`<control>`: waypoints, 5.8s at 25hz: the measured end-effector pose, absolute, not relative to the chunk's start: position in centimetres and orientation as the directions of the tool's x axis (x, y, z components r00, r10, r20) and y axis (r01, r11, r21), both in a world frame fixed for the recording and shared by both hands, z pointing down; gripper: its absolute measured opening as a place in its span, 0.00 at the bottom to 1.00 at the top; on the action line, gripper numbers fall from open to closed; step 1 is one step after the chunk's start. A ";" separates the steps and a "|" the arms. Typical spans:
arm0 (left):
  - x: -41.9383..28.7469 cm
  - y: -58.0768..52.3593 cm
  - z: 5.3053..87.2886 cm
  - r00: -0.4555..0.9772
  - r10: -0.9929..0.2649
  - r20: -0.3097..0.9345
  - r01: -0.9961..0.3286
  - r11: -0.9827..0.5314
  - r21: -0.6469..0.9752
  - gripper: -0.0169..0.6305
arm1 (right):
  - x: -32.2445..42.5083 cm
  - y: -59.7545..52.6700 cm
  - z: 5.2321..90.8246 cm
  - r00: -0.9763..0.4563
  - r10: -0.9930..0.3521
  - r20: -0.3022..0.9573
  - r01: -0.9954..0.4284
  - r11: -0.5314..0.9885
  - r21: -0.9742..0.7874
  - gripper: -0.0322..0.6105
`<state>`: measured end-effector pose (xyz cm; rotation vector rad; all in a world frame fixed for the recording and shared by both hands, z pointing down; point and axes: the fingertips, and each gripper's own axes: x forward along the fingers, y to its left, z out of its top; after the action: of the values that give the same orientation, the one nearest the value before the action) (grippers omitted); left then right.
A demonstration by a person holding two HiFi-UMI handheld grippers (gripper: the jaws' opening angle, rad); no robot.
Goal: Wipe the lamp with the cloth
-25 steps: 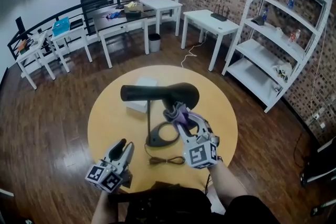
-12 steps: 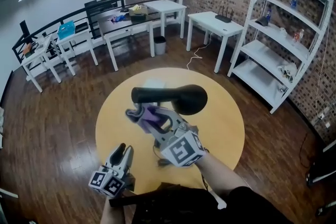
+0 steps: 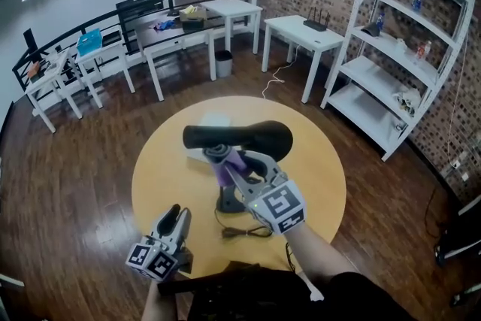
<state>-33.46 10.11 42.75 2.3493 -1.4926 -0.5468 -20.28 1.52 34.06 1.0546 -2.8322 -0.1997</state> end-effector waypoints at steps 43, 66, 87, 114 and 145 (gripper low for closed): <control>-31.0 9.2 44.6 0.440 -0.892 -0.105 -0.780 -0.437 0.448 0.23 | -17.7 -1.5 39.3 -0.747 -0.630 0.213 -0.660 0.666 -0.347 0.19; -30.9 10.1 45.6 0.450 -0.891 -0.057 -0.772 -0.420 0.478 0.23 | -19.3 -0.6 45.1 -0.686 -0.653 0.322 -0.702 0.710 -0.058 0.19; -33.1 10.2 47.7 0.466 -0.885 0.023 -0.797 -0.408 0.444 0.23 | -19.7 -0.2 66.0 -0.528 -0.537 0.658 -0.715 0.699 -0.003 0.20; -31.8 7.5 47.4 0.637 -0.768 -0.064 -0.655 -0.584 0.479 0.23 | -20.5 3.8 35.2 -0.648 -0.740 0.177 -0.619 0.648 0.443 0.19; -34.7 8.4 49.7 0.644 -0.765 0.018 -0.675 -0.557 0.483 0.23 | -23.1 2.2 56.7 -0.490 -0.686 0.538 -0.380 0.724 0.576 0.20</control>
<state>-34.72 8.43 49.65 2.4130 -1.1291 -0.2673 -23.09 2.20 56.71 0.8040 -2.1341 -0.4934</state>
